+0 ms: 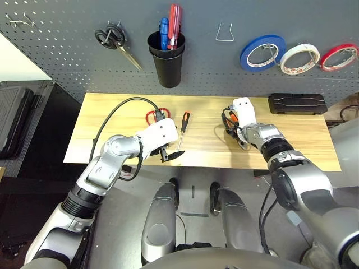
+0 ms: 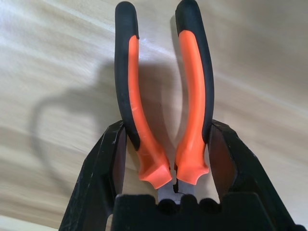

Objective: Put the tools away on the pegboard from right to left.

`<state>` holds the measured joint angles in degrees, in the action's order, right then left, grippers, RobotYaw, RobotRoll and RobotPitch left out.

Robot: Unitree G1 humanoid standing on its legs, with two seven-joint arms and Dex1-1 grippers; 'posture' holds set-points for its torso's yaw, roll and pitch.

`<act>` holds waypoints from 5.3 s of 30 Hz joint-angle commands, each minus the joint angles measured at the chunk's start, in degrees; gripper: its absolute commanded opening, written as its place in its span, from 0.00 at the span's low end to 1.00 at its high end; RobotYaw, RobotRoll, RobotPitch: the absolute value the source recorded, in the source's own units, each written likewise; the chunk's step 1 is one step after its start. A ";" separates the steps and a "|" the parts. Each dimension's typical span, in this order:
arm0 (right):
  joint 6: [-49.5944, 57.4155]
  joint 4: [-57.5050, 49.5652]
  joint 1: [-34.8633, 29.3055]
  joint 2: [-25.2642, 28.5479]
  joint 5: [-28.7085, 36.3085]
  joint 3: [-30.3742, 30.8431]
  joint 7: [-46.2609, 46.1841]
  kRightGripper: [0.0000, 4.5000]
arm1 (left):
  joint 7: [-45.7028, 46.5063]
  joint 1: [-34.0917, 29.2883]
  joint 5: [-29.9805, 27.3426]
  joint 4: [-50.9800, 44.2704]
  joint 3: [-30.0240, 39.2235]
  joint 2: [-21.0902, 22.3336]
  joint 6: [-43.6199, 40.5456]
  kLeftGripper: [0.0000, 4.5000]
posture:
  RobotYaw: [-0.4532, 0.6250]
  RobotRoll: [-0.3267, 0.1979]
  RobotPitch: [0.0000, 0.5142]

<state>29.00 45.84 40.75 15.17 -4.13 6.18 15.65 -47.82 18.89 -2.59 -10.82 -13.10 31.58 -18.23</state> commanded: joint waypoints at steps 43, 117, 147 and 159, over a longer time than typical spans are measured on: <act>-22.78 -53.27 -18.74 6.98 10.94 -8.44 10.54 0.60 | 11.59 4.31 -27.35 -18.24 19.03 -4.06 -7.17 1.00 | 0.61 0.62 0.49; -56.76 -10.51 14.36 -6.47 9.33 -8.98 -1.41 0.99 | 12.80 5.57 -24.58 -16.33 16.78 -2.67 -6.29 1.00 | 0.63 0.62 0.48; -38.27 -42.05 -28.49 11.75 13.73 -4.93 22.07 0.99 | 11.00 -1.28 -16.08 -10.49 12.04 -0.45 -1.16 1.00 | 0.62 0.62 0.48; -33.33 -41.33 -34.74 16.75 11.13 -2.21 28.21 0.99 | 13.23 -5.79 -9.74 -6.19 6.64 -2.67 -2.71 1.00 | 0.61 0.62 0.51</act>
<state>-5.37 4.49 7.35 31.15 7.98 3.06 43.11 -35.03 14.45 -14.22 -17.74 -4.36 28.96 -19.52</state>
